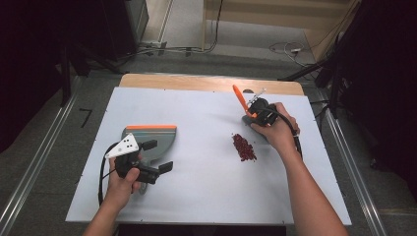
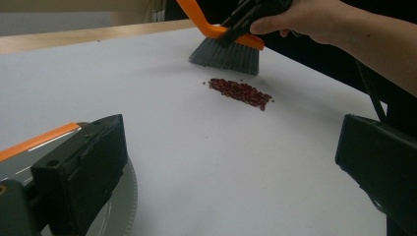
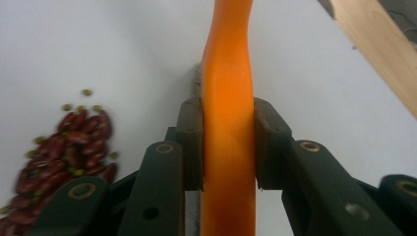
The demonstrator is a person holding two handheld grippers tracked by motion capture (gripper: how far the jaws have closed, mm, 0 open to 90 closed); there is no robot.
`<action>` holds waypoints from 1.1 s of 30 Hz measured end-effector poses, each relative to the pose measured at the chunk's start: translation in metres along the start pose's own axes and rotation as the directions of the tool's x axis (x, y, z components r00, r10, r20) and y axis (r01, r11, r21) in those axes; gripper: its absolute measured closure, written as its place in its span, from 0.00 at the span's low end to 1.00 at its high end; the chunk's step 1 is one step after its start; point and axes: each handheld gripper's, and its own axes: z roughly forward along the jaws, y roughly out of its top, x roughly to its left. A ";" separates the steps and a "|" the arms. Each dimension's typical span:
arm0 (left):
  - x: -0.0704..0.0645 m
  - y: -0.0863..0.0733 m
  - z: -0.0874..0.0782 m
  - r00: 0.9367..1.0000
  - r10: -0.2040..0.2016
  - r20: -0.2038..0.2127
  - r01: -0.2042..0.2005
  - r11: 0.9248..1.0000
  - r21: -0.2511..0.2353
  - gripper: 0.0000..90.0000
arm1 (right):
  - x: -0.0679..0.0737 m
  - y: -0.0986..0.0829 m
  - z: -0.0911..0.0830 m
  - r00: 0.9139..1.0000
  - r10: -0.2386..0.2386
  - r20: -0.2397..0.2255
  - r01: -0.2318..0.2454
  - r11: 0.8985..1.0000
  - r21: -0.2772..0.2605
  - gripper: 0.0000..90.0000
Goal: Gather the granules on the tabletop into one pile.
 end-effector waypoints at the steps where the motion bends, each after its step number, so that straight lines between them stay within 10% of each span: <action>1: 0.000 0.000 0.000 1.000 0.000 -0.001 0.000 1.000 0.001 0.00 | 0.003 -0.001 -0.002 1.000 0.003 -0.010 -0.003 1.000 -0.006 0.76; 7: 0.000 0.000 -0.001 1.000 0.001 -0.003 -0.001 1.000 0.003 0.00 | 0.019 -0.012 -0.017 0.997 -0.045 -0.068 0.044 0.999 -0.015 0.76; 11: -0.001 0.000 0.000 1.000 0.002 -0.003 -0.002 1.000 0.001 0.00 | 0.019 -0.019 -0.029 0.992 -0.001 -0.129 -0.006 0.998 -0.056 0.76; 19: -0.001 0.000 0.003 1.000 0.001 -0.002 -0.001 1.000 0.011 0.00 | 0.017 -0.007 -0.020 1.000 0.010 0.002 -0.010 1.000 0.005 0.76; 28: 0.000 -0.001 0.002 1.000 0.005 0.000 -0.005 1.000 0.010 0.00 | 0.040 0.001 -0.016 0.997 -0.063 -0.040 0.064 0.997 0.037 0.76; 33: -0.001 0.001 0.000 1.000 0.003 -0.004 -0.003 1.000 0.000 0.00 | 0.034 -0.006 -0.029 0.999 0.003 -0.046 -0.004 1.000 -0.010 0.76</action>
